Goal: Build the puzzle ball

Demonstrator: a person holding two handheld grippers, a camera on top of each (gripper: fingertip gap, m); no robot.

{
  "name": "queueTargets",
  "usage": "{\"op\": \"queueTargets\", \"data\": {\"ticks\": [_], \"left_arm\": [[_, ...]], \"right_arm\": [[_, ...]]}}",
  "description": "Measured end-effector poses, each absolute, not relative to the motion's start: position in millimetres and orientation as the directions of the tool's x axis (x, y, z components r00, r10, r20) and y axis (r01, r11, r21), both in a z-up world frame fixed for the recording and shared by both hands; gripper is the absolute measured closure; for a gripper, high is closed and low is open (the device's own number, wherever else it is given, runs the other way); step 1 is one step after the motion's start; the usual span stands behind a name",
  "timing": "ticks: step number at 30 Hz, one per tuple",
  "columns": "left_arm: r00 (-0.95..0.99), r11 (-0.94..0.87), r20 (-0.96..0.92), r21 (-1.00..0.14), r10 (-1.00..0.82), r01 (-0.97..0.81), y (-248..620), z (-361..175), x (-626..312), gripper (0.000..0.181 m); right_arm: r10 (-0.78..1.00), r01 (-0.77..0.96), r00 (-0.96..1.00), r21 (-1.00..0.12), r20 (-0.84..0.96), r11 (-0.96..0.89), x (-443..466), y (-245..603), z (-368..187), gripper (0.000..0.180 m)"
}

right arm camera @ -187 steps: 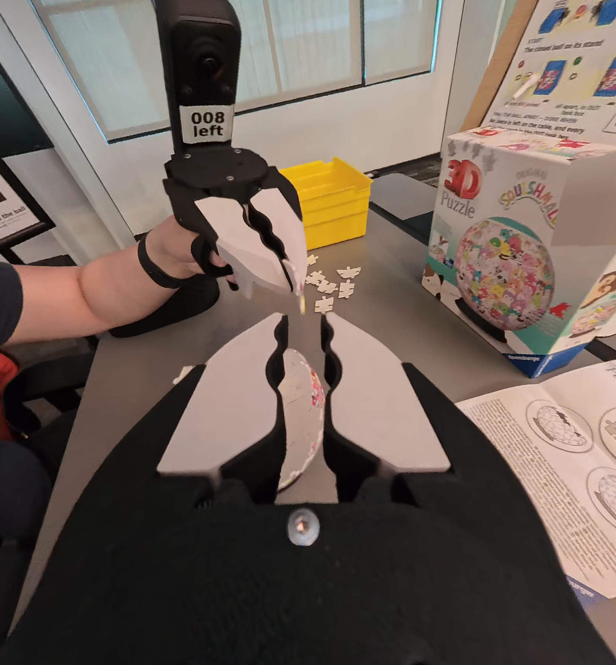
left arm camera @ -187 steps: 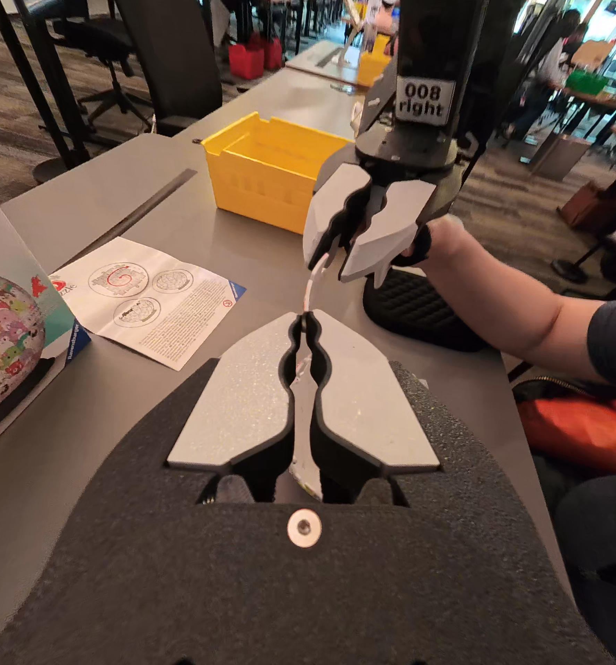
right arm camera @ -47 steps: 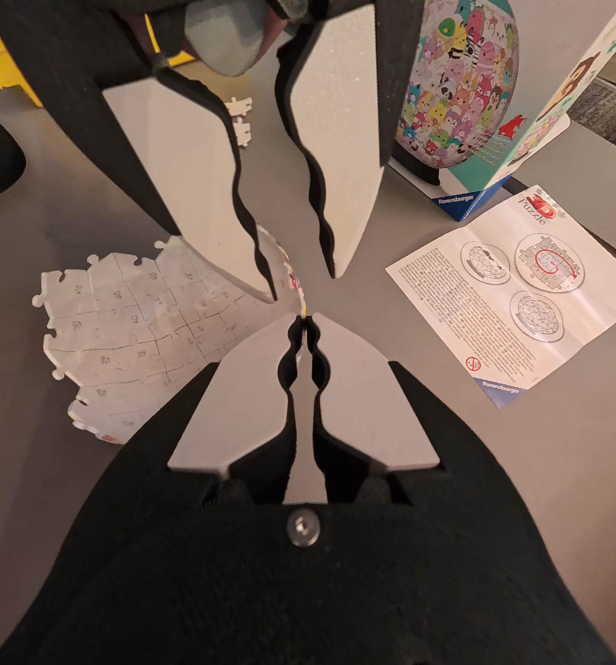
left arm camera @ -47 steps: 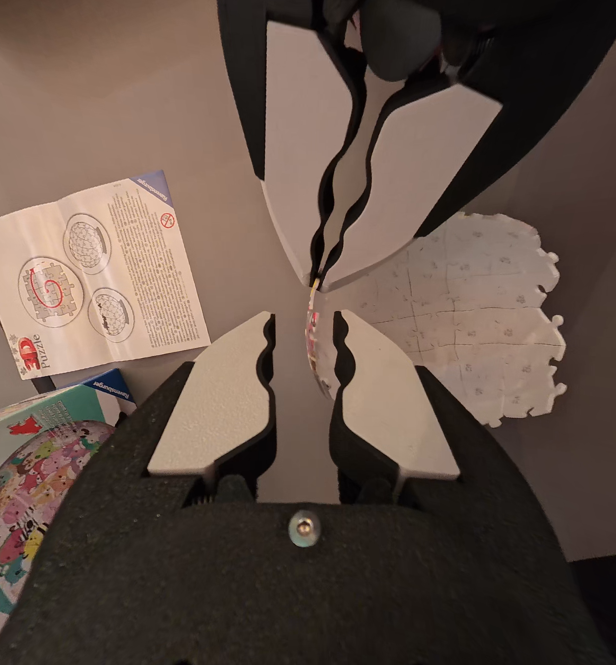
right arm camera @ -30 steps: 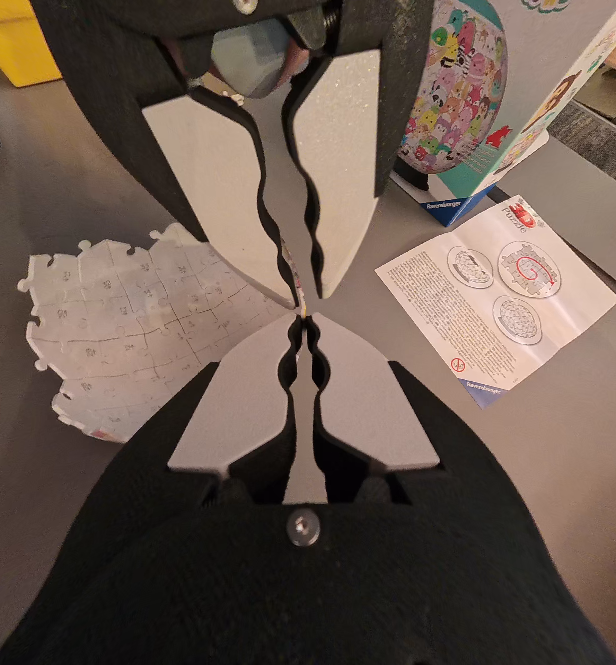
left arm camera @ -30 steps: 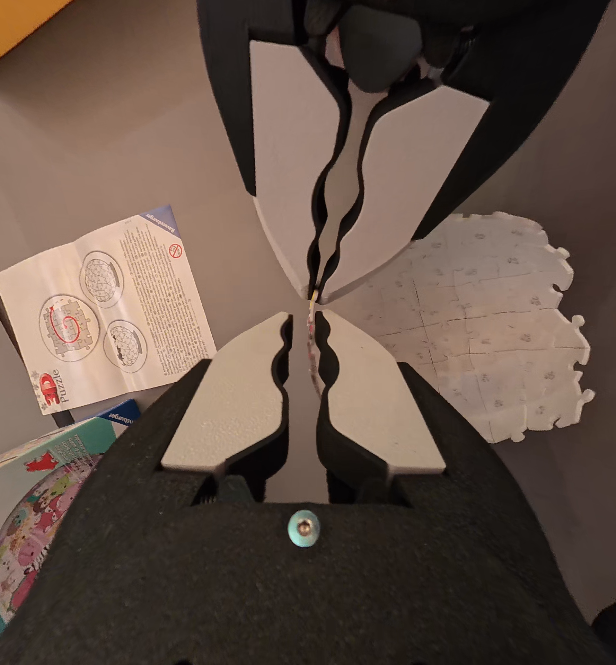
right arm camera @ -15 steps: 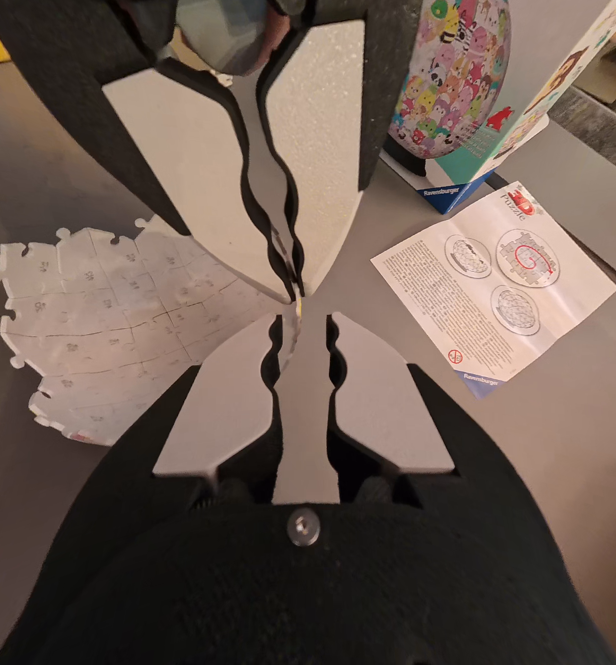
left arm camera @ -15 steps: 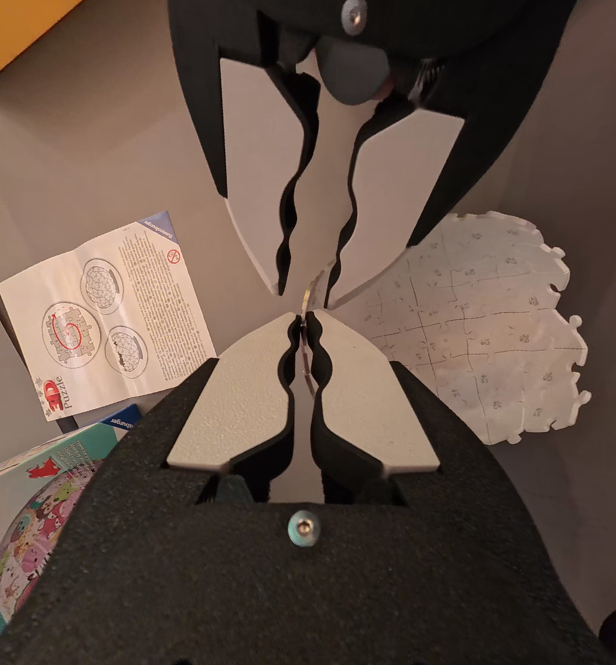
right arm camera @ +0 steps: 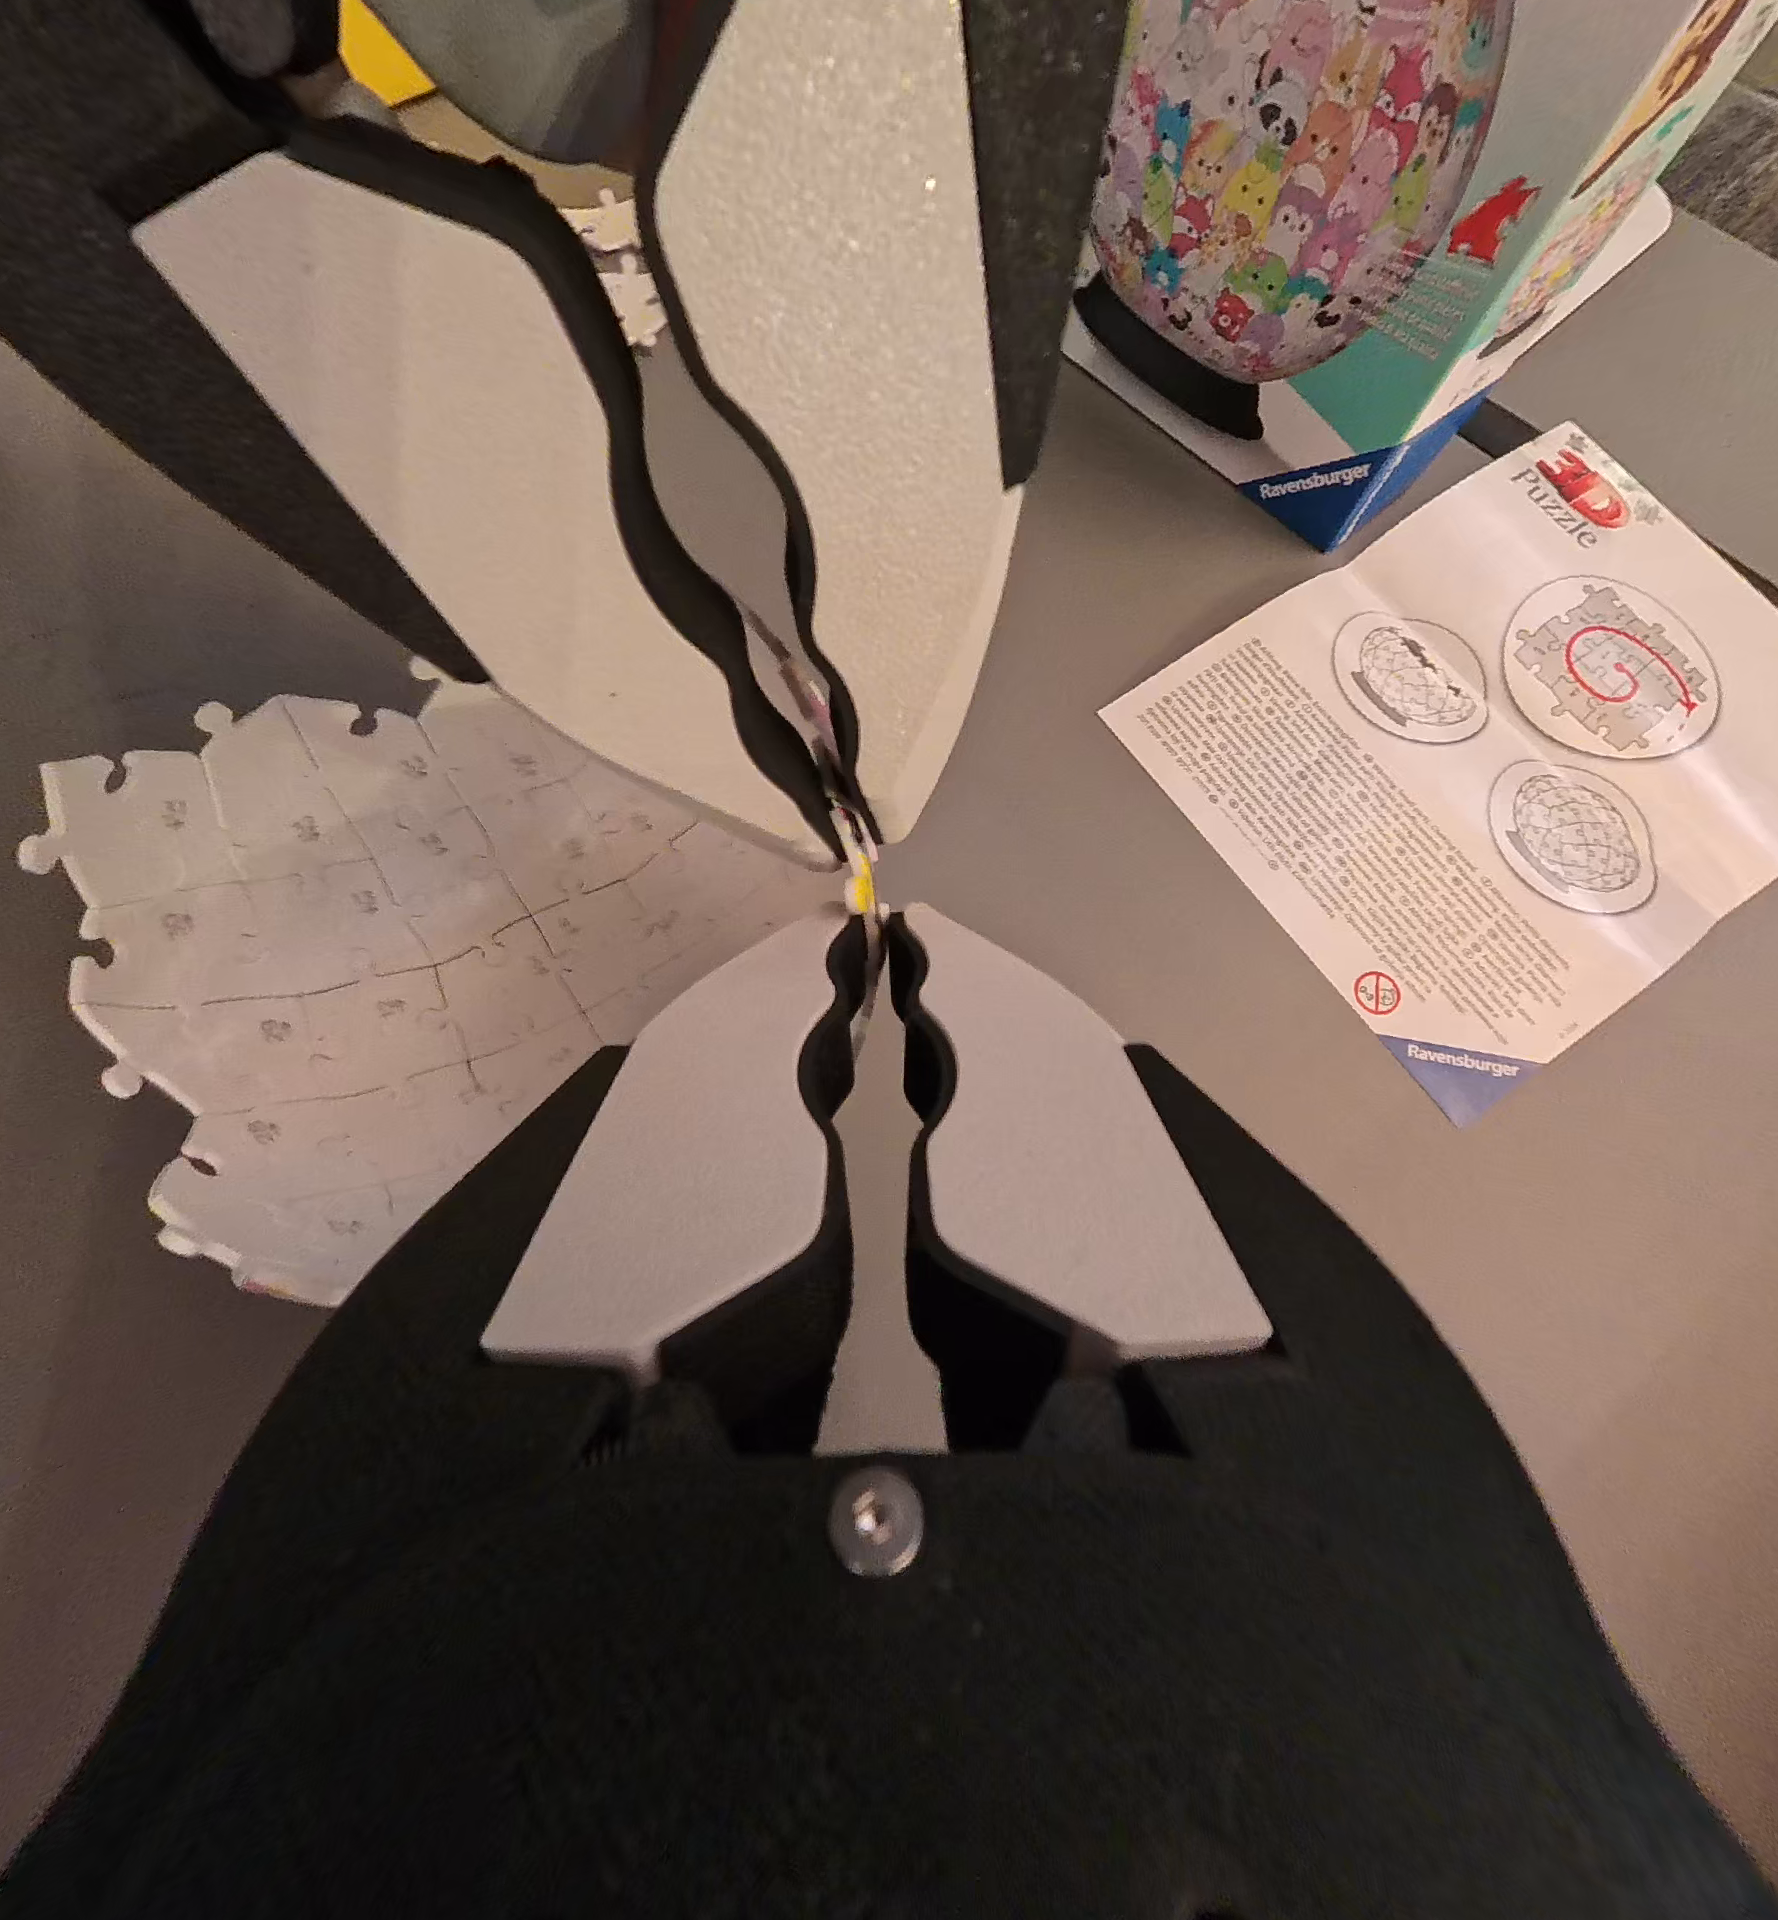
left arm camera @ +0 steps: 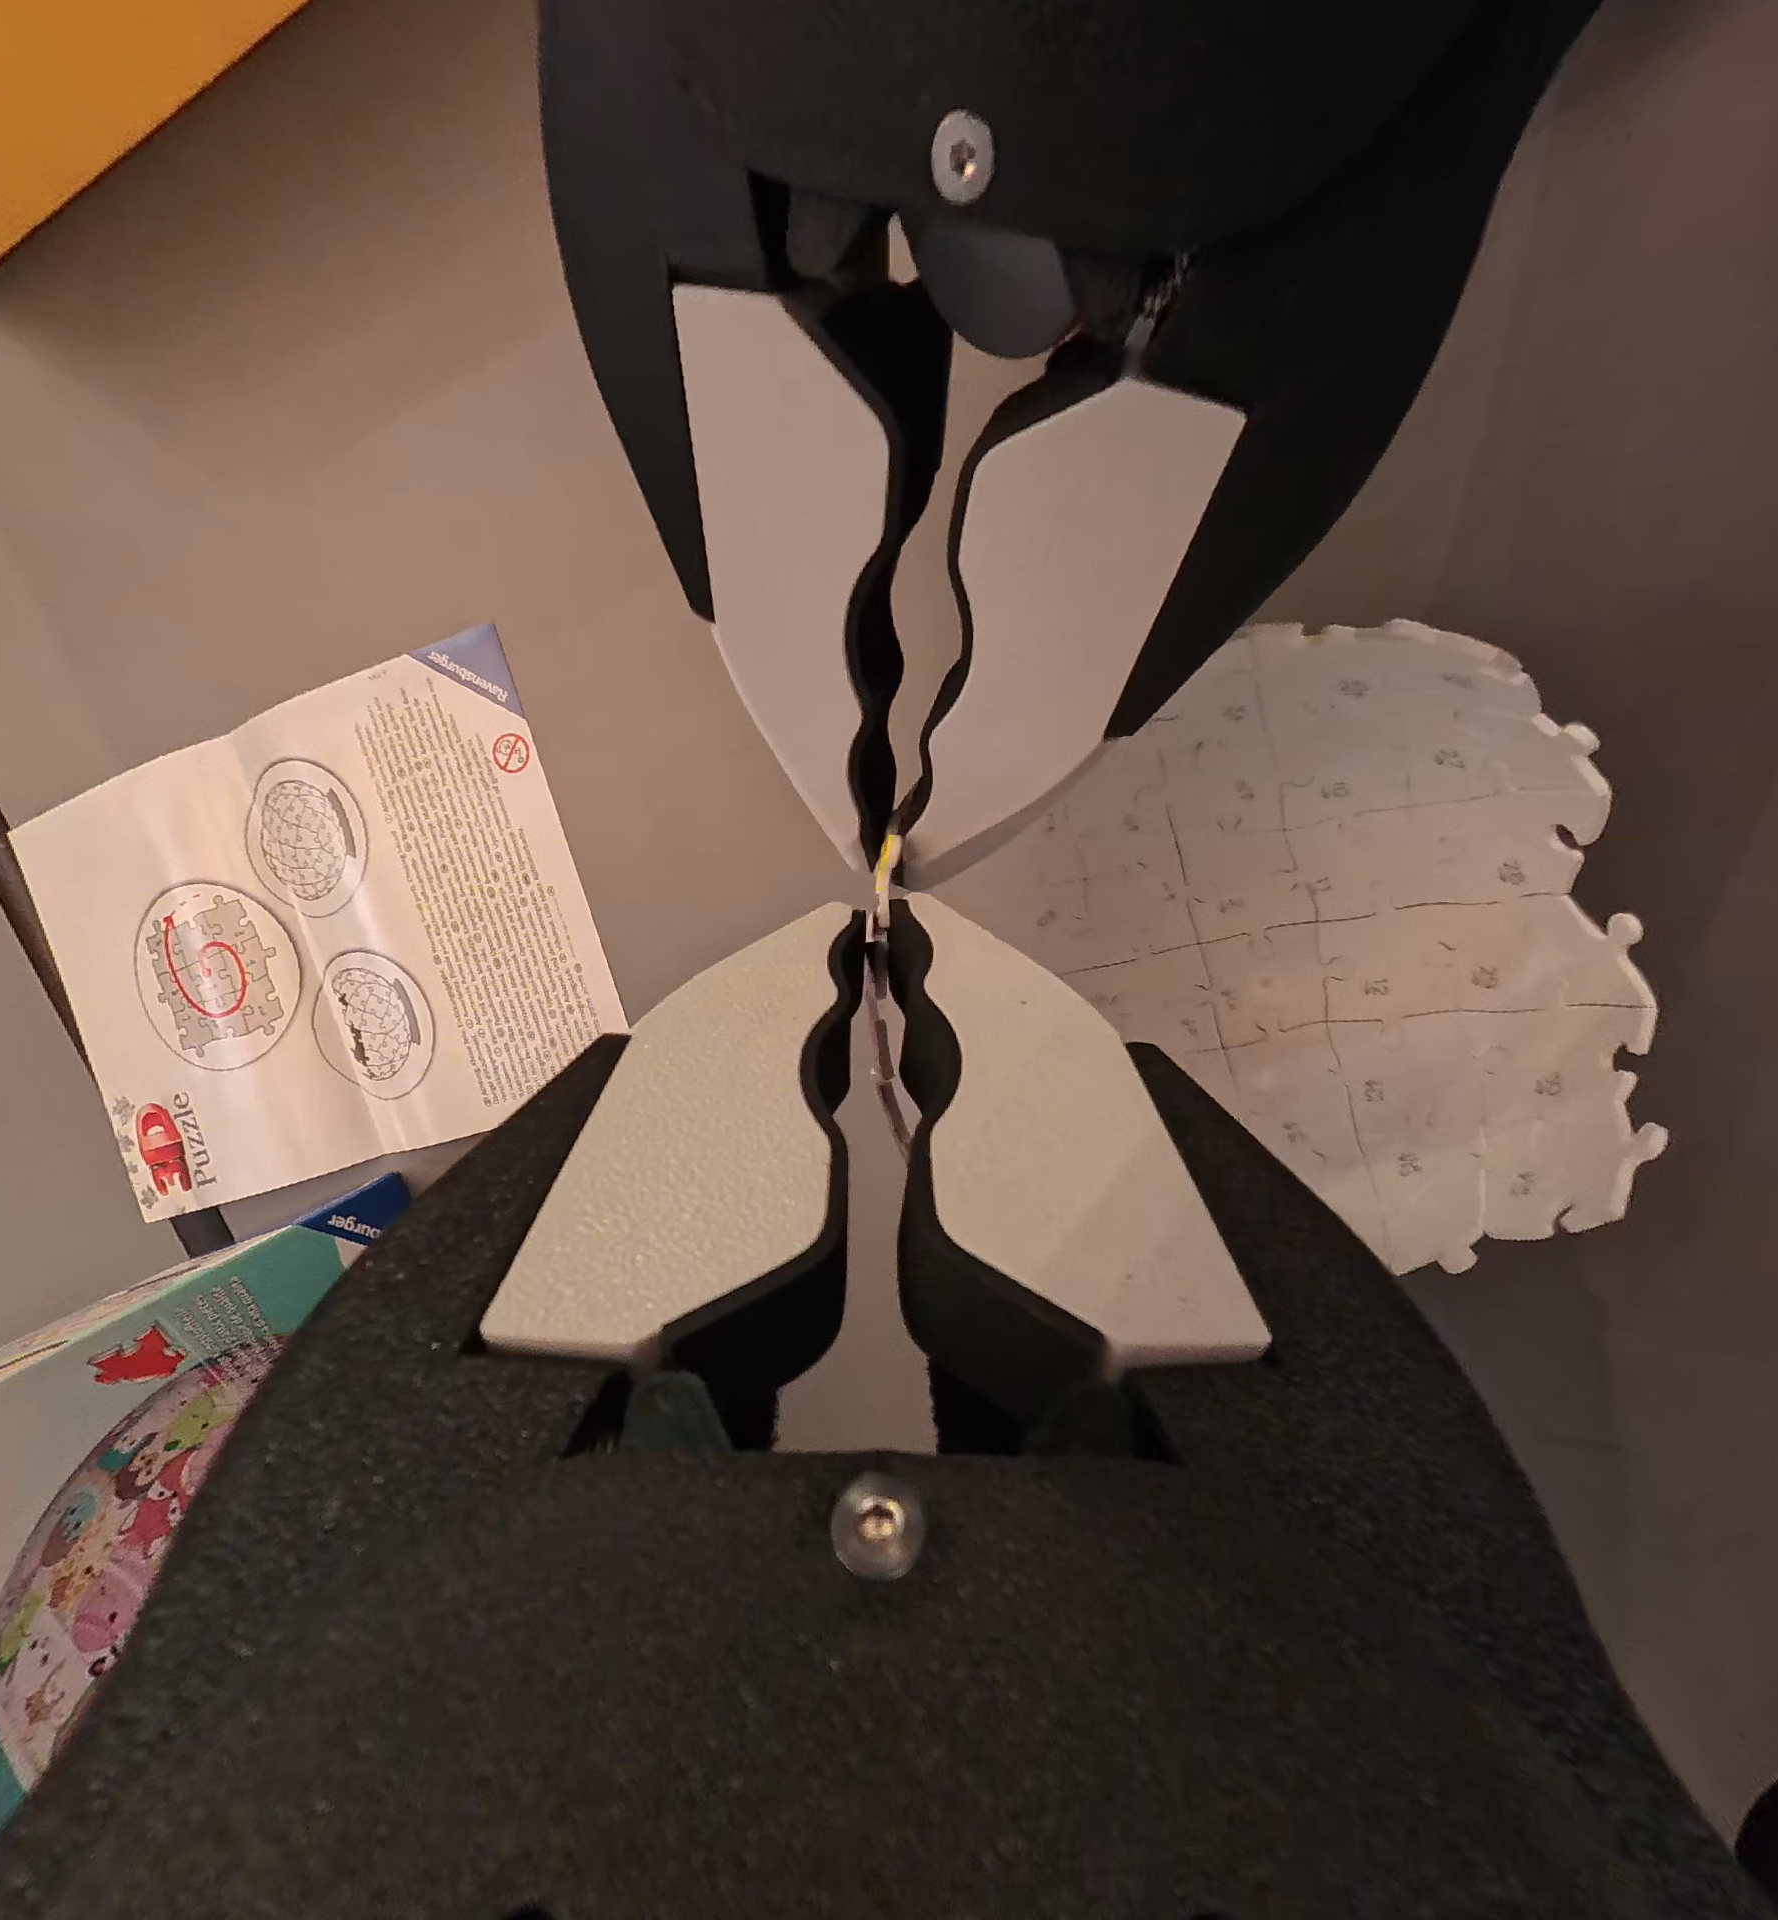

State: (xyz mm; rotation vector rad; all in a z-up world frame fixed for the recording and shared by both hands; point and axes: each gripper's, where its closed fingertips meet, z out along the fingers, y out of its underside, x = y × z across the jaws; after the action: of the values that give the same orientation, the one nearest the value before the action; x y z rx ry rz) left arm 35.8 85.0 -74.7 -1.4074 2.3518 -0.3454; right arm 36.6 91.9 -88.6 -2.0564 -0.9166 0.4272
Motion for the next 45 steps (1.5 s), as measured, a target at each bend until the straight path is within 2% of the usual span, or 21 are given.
{"op": "queueTargets", "data": {"ticks": [12,18,30,38,39,41,45], "left_arm": [[-0.399,0.446,-0.2,-0.357,-0.895,-0.821,88,-78,34,0.166],[-0.41,0.459,-0.207,-0.358,-0.888,-0.813,88,-82,34,0.177],[-0.417,0.469,-0.218,-0.354,-0.883,-0.809,88,-81,34,0.177],[-0.416,0.468,-0.218,-0.356,-0.883,-0.809,88,-81,34,0.177],[-0.41,0.463,-0.215,-0.358,-0.886,-0.811,88,-80,34,0.176],[-0.39,0.447,-0.22,-0.375,-0.894,-0.812,89,-77,37,0.163],[-0.365,0.43,-0.228,-0.426,-0.903,-0.796,89,-59,36,0.159]], "right_arm": [[0.709,0.455,0.705,-0.772,0.008,-0.443,38,90,-93,0.176],[0.718,0.458,0.696,-0.778,0.012,-0.431,36,91,-93,0.176],[0.755,0.456,0.655,-0.806,0.017,-0.377,43,89,-79,0.167],[0.783,0.512,0.622,-0.765,0.016,-0.391,35,85,-93,0.164],[0.784,0.516,0.62,-0.765,0.022,-0.386,34,85,-94,0.164],[0.784,0.521,0.62,-0.764,0.032,-0.381,33,86,-94,0.164],[0.773,0.505,0.631,-0.79,0.063,-0.348,36,91,-87,0.162]]}}
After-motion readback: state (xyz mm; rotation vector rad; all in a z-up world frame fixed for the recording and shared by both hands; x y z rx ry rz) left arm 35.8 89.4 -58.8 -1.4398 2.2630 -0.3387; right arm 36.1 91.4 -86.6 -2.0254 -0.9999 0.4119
